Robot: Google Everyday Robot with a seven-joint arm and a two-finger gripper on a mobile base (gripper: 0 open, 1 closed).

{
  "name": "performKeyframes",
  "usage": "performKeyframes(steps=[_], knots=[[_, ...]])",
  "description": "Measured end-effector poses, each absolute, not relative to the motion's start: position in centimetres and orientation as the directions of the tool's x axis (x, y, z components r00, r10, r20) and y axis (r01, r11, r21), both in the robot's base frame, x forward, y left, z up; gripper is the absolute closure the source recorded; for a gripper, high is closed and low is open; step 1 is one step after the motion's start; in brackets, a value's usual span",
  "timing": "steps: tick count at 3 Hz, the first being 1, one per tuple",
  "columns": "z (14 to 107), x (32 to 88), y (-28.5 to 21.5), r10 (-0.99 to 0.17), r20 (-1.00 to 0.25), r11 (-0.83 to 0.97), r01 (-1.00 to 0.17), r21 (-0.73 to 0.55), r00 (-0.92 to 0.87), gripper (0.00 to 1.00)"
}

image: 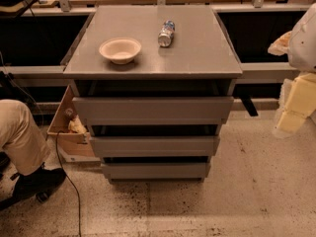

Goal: Open middle drawer

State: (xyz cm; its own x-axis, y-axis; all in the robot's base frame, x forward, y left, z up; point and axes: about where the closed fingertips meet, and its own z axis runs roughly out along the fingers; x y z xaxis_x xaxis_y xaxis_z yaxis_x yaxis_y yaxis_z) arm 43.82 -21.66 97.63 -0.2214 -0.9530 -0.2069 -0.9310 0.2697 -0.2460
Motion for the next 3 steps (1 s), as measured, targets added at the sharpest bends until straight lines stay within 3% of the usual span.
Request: performKeyframes(steps=[2, 3], knots=[[95.1, 43.8, -21.4, -0.949, -0.212, 0.281, -0.932, -0.228, -0.235, 0.00], [87.8, 43.3, -20.3, -0.936, -0.244, 0.297, -0.940, -0.170, -0.252, 0.00]])
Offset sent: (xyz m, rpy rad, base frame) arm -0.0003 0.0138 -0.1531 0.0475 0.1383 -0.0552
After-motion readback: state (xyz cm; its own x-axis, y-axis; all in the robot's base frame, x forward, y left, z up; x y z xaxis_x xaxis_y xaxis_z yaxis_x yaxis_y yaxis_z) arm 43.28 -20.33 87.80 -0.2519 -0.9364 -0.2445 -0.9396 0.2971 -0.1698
